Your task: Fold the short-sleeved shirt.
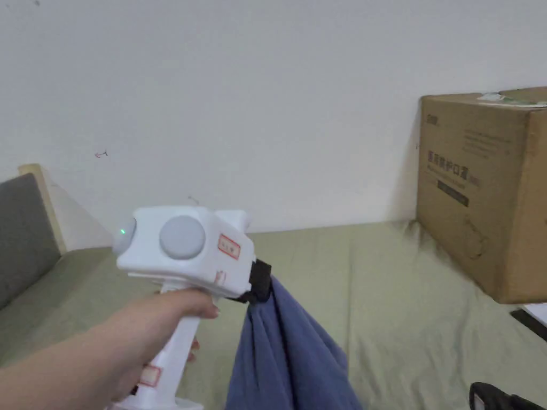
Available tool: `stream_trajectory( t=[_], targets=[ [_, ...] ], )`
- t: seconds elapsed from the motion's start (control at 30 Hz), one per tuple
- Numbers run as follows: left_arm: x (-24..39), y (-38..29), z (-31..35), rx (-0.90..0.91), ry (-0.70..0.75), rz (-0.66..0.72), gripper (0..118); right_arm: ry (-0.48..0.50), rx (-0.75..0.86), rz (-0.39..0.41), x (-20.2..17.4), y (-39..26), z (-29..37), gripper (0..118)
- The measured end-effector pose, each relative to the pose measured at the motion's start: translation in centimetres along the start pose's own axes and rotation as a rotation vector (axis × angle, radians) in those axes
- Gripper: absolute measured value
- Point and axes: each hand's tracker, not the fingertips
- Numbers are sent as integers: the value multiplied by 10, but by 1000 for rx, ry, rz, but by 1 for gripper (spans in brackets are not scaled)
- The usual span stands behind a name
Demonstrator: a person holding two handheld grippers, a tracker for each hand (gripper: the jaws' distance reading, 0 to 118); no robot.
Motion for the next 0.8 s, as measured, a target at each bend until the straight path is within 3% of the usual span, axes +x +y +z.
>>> stream_trajectory(
  t=[0.1,0.13,0.17,0.27,0.3,0.33,0.47,0.57,0.63,0.67,0.73,0.8],
  targets=[
    [12,-56,-96,-92,26,77,1,-28,-53,17,10,-12,-4,0],
    [11,-73,-123,-121,62,114,6,-34,-71,24,12,-15,-5,0],
    [7,-89,-146,-176,75,149,34,-35,-83,28,14,-18,-6,0],
    [-25,-113,-184,-255,10,275,71,-40,-126,33,19,-29,-13,0],
    [-29,-115,-185,-263,9,304,103,-41,-137,32,19,-31,-15,0],
    [-35,-113,-180,-235,7,332,117,-43,-149,27,19,-34,-17,0],
    [-49,-76,-113,-68,26,289,117,-33,-154,20,15,-31,-24,0],
    [-51,-70,-29,154,41,214,116,-7,-112,0,12,-18,-24,0],
    [-40,-90,28,297,45,141,108,3,-40,2,9,-9,-20,0],
    [-35,-107,55,408,76,100,78,0,-1,14,7,-7,-18,0],
    [-20,-147,92,579,192,37,7,-18,75,48,2,-7,-12,0],
    [-8,-184,113,665,236,-2,0,-31,129,70,-1,-10,-7,0]
  ],
)
